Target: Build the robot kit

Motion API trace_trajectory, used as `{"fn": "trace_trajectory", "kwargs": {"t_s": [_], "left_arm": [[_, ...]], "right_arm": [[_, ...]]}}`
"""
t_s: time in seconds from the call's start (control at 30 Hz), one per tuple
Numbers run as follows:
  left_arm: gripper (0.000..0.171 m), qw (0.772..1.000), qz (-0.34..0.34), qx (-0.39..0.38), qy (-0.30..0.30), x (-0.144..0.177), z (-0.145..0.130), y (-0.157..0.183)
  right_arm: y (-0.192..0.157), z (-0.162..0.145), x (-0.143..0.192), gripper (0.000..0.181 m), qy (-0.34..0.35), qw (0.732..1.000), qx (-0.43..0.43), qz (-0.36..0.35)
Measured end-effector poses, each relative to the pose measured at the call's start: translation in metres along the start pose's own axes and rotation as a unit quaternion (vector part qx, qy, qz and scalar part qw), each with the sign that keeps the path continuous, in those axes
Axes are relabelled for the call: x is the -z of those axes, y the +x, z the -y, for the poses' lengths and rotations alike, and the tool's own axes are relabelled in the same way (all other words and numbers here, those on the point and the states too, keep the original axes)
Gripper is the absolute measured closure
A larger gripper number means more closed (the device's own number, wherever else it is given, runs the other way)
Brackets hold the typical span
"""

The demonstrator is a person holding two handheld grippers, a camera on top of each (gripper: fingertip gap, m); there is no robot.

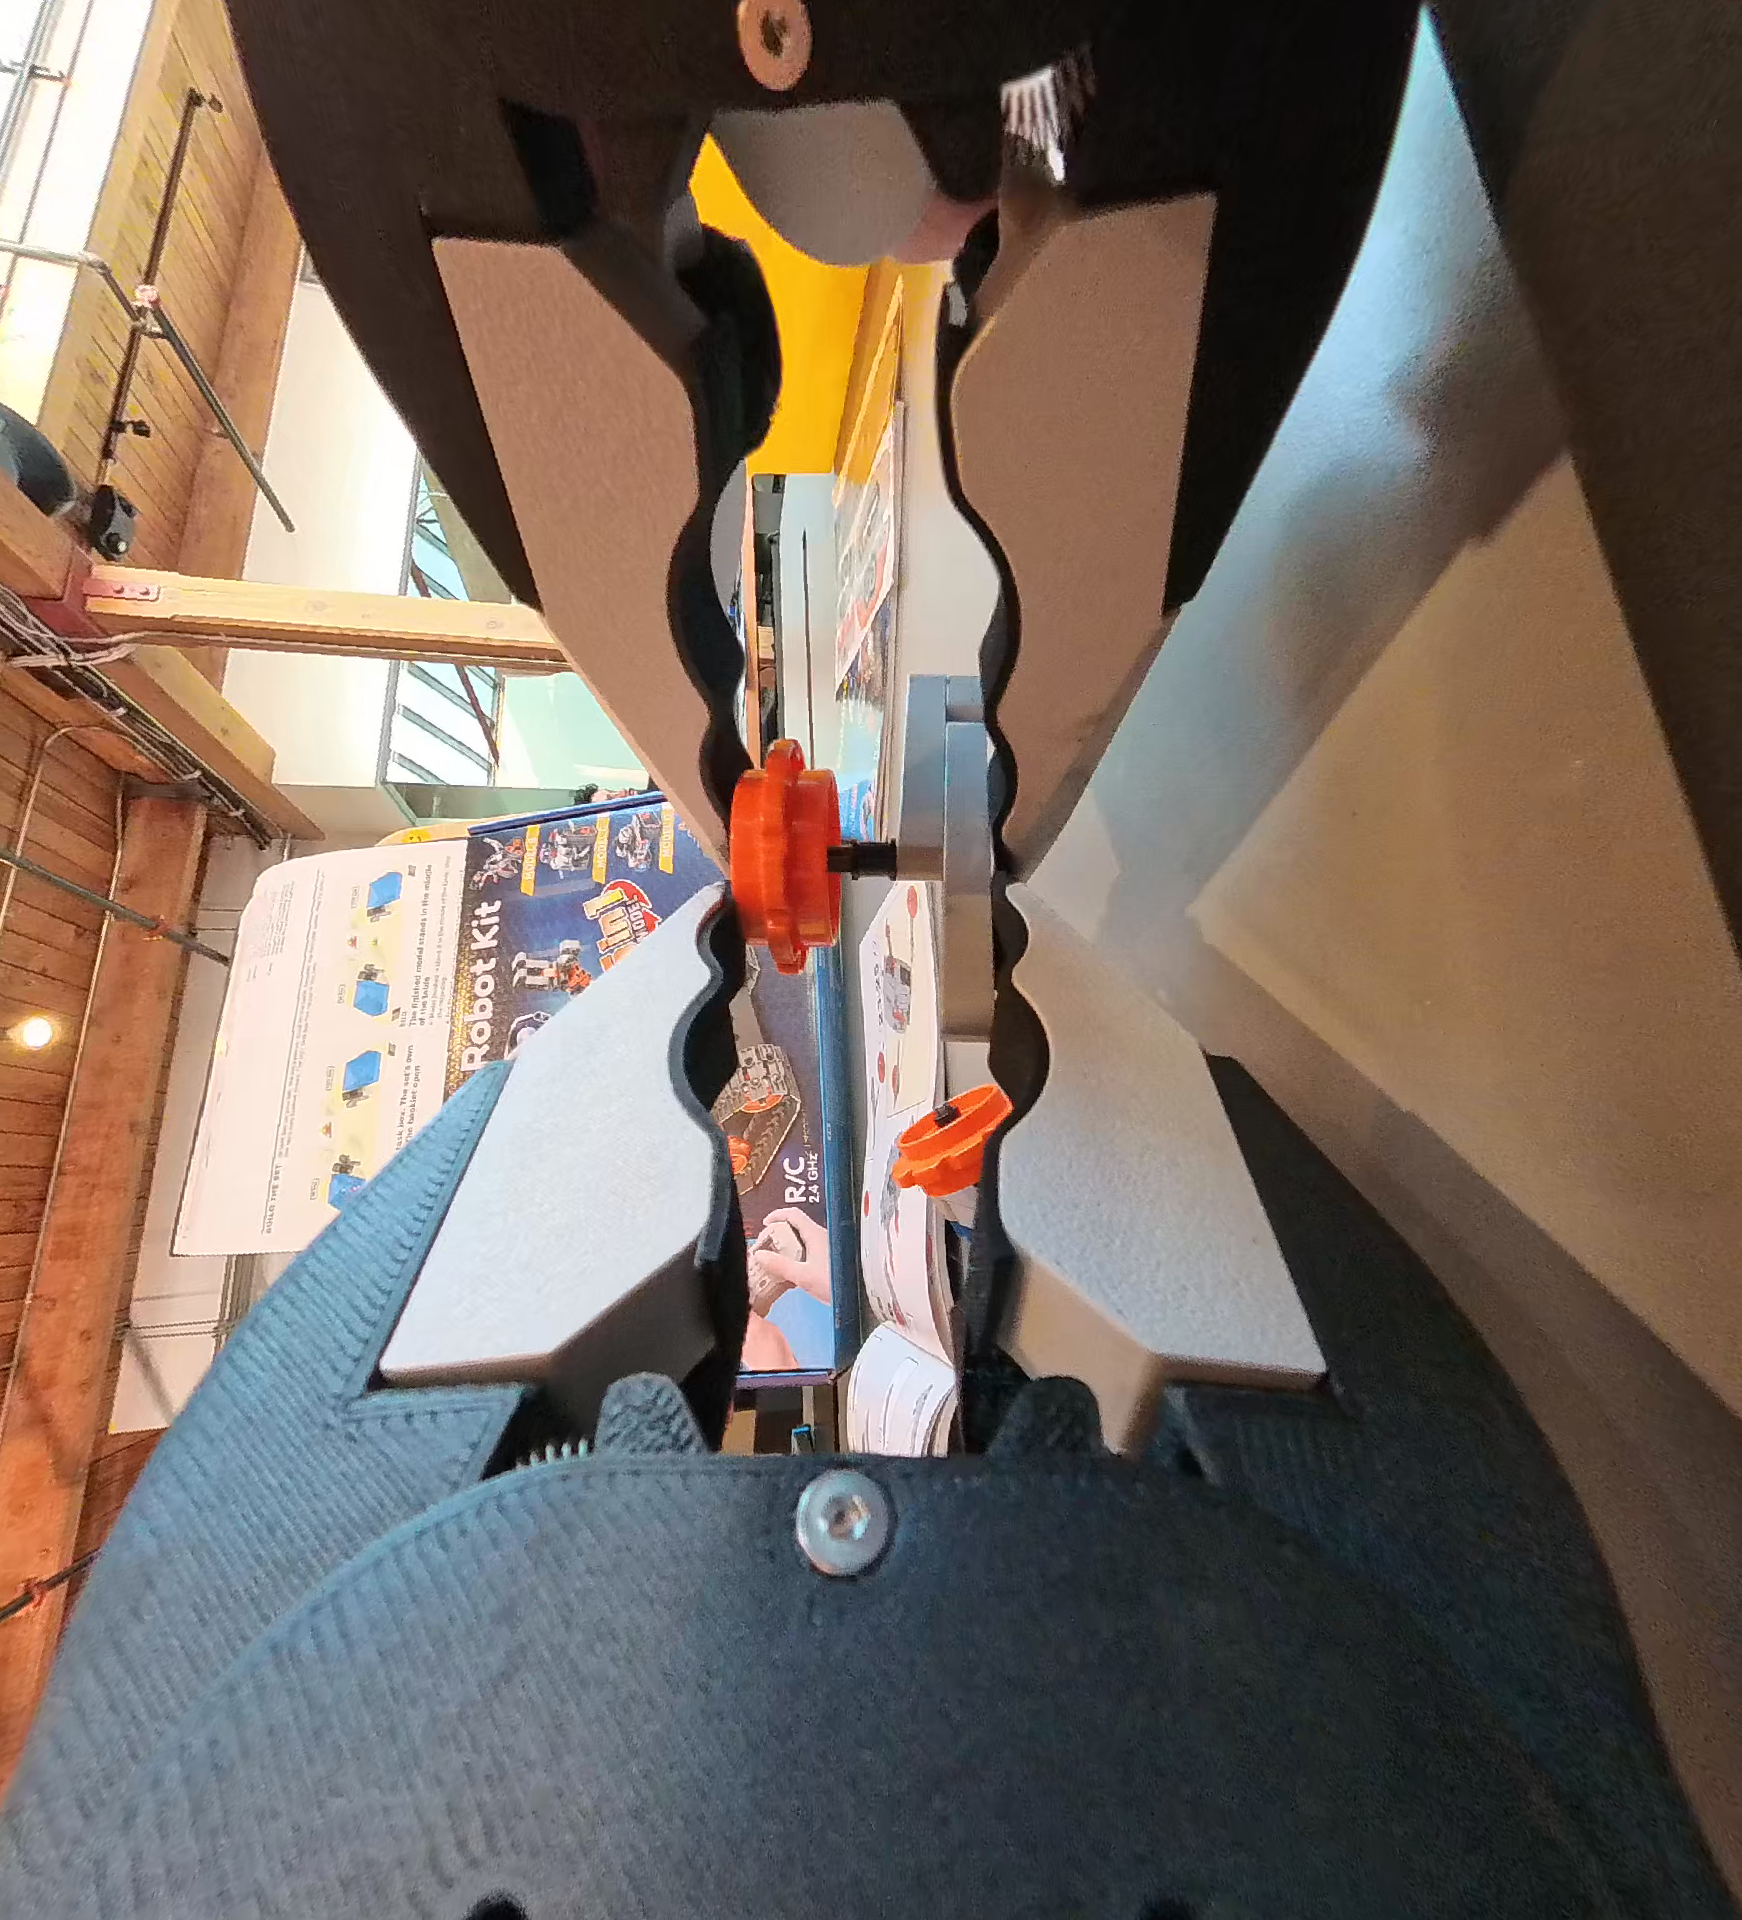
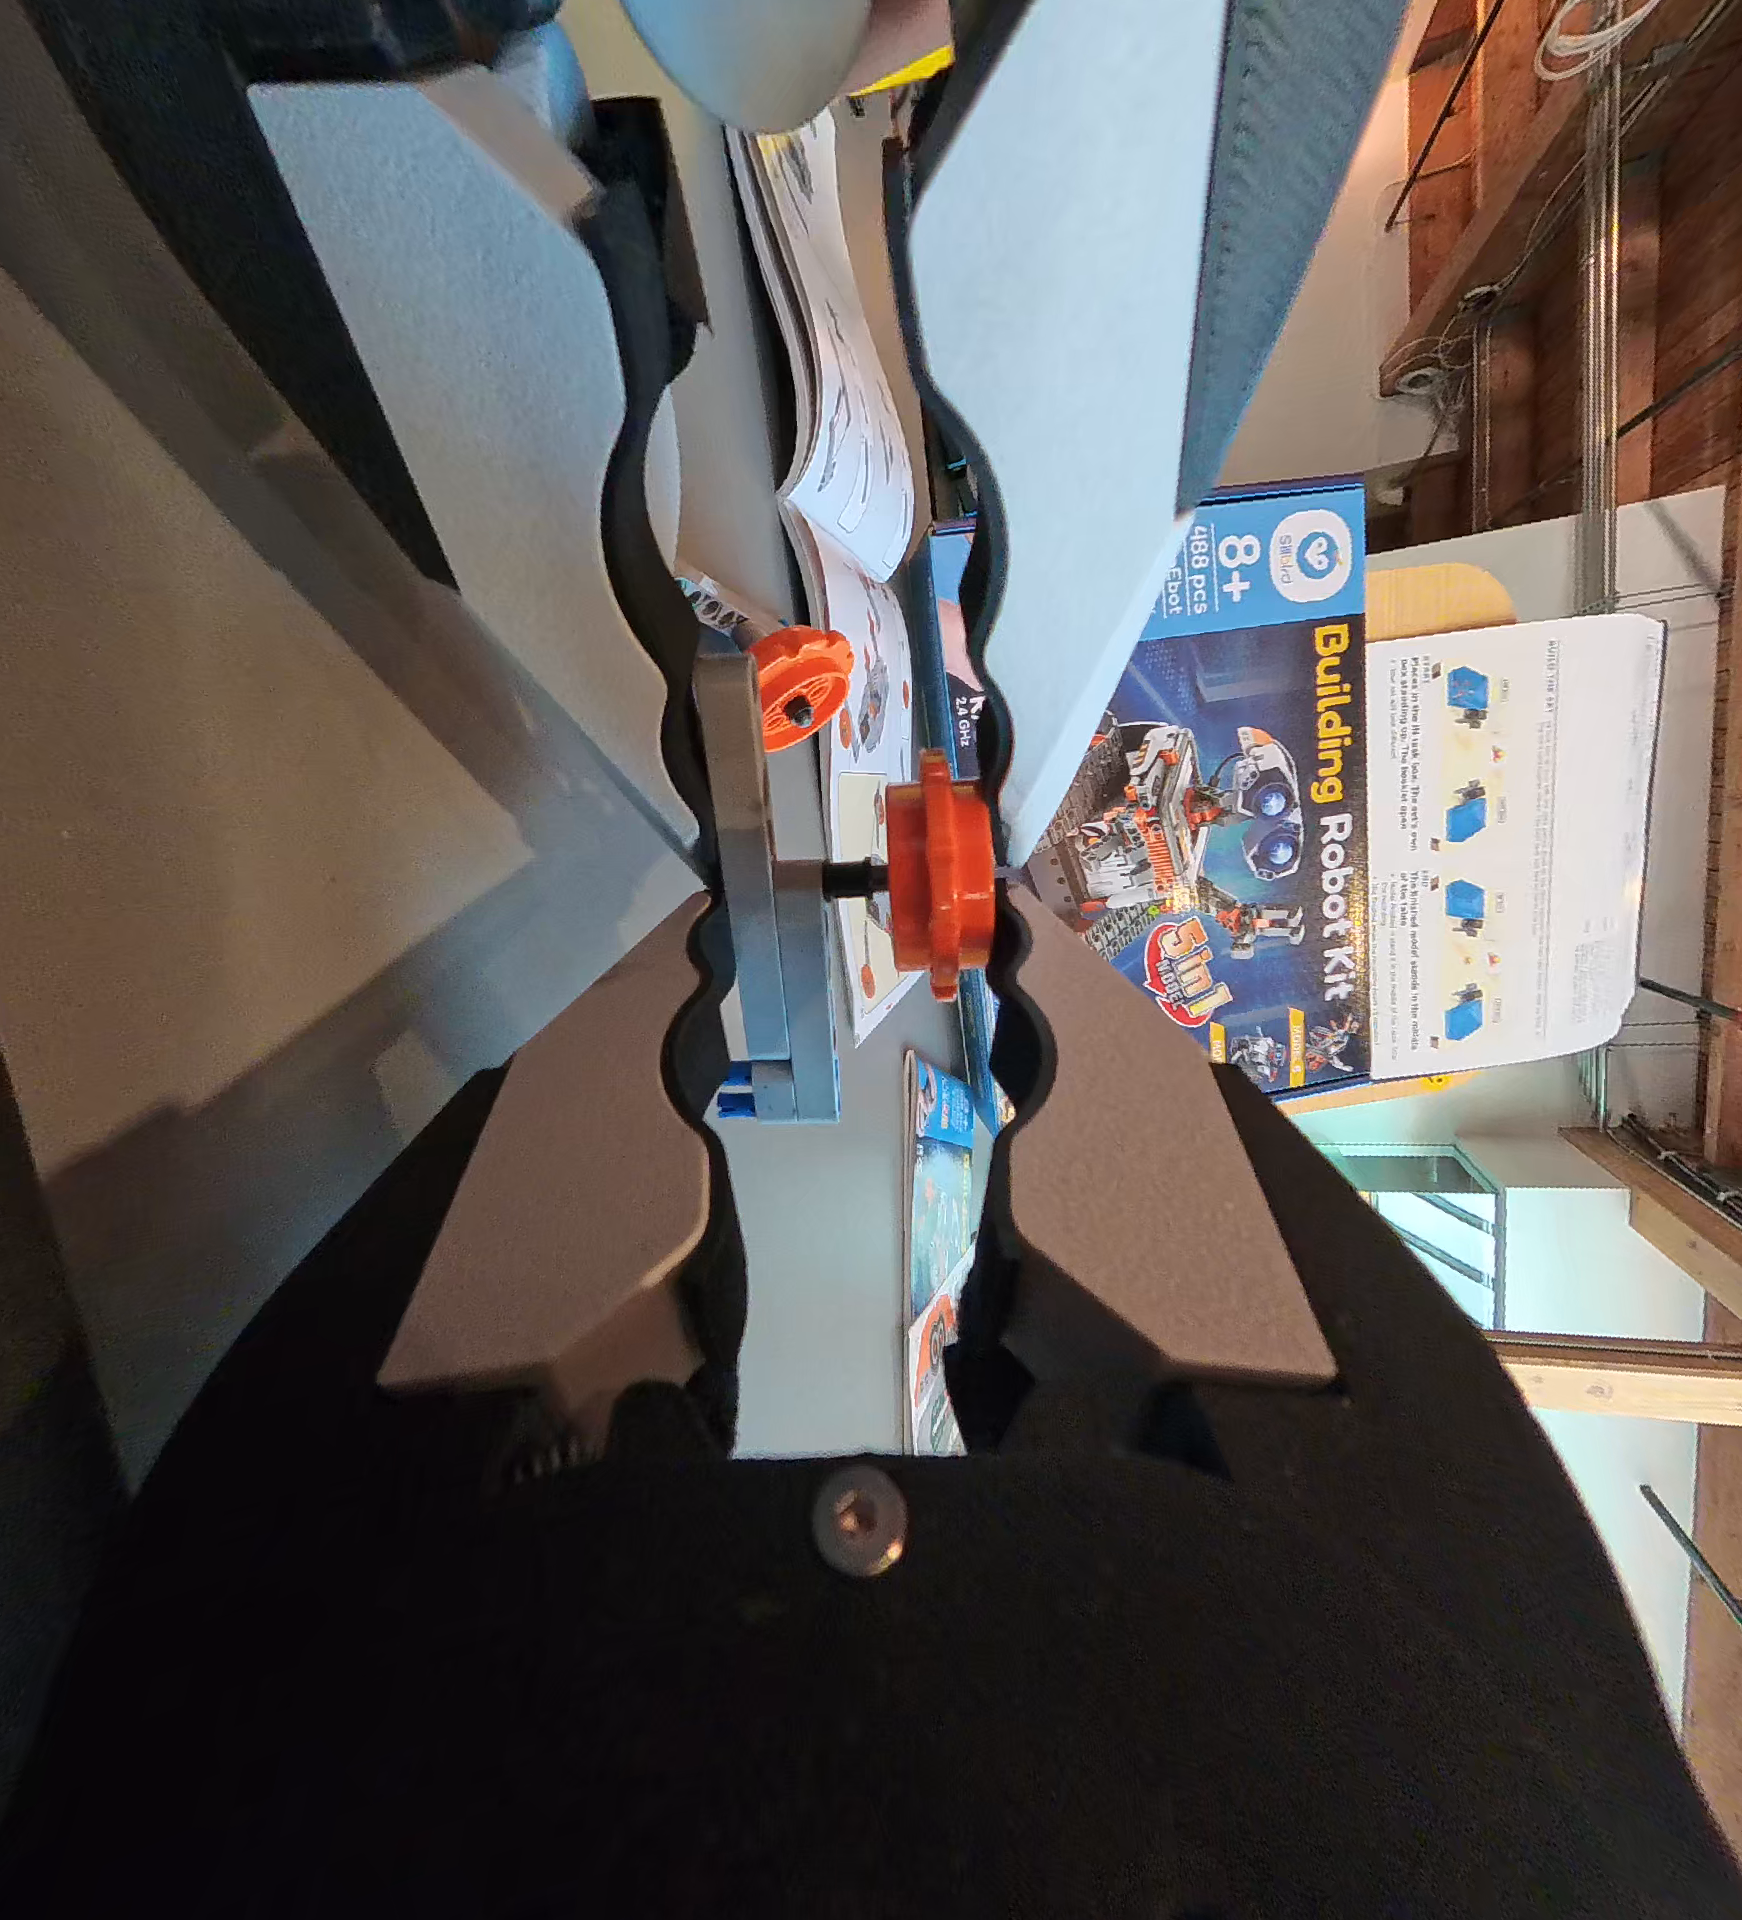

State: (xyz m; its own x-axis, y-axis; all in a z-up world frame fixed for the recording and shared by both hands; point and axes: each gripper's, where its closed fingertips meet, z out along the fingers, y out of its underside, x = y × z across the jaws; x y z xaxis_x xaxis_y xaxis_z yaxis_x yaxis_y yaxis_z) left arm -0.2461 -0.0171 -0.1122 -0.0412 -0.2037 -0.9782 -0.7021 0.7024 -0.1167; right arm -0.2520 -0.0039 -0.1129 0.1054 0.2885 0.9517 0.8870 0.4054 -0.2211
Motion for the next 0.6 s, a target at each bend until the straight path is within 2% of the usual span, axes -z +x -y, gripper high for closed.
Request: {"fn": "trace_trajectory", "kwargs": {"t_s": [0.5, 0.6], "left_arm": [[0.125, 0.999, -0.015, 0.027, -0.009, -0.0048, -0.0019, 0.0042], [0.119, 0.999, -0.020, 0.032, -0.007, -0.0057, -0.0011, 0.0062]], "right_arm": [[-0.0035, -0.0055, -0.0030, 0.135, -0.020, 0.999, -0.022, 0.017], [-0.0031, -0.0056, -0.0029, 0.135, -0.019, 0.999, -0.027, 0.017]]}}
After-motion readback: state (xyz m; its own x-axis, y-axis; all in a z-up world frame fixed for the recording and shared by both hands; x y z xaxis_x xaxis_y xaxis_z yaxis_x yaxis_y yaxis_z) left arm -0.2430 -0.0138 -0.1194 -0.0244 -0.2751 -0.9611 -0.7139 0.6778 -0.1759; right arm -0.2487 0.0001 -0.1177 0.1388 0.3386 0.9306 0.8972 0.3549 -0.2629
